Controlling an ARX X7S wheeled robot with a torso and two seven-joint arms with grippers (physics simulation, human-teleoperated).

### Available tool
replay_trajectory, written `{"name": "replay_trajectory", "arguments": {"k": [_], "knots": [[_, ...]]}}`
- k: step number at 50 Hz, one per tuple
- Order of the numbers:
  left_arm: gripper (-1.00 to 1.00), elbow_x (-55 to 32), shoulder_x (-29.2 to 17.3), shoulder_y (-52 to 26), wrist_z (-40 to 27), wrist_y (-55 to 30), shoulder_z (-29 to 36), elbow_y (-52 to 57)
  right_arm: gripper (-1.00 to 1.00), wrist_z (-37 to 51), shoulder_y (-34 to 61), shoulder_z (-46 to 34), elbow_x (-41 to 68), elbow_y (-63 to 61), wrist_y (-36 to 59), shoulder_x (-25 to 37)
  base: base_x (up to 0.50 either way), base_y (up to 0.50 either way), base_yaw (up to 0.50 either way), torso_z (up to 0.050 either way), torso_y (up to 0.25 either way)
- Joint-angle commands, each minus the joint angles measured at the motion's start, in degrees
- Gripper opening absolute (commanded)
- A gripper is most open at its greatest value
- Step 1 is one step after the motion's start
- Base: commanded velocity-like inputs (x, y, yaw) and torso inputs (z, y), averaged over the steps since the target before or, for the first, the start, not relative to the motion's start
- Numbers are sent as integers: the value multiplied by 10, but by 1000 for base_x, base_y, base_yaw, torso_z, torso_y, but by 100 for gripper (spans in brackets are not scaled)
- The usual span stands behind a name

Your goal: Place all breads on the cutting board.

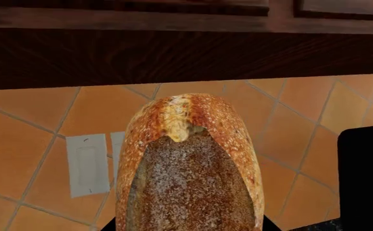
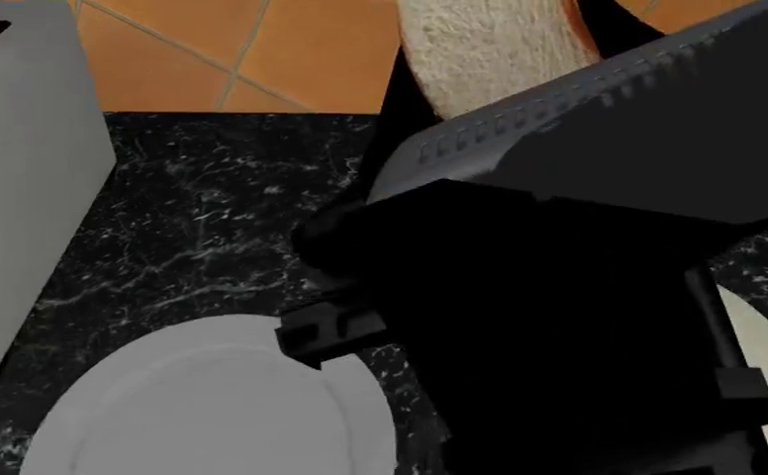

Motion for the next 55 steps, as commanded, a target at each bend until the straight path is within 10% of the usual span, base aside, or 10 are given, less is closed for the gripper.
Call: {"name": "replay_trajectory", "arguments": {"k": [1, 55], "knots": [[-100, 7, 11, 6, 8, 14, -13, 2, -100, 8, -9, 14, -17, -22, 6, -1, -301, 500, 0, 0, 0], [-100, 24, 13, 14, 19, 26, -19, 7, -100, 26, 6, 7, 1, -30, 3, -5, -47, 500, 0, 0, 0]]}}
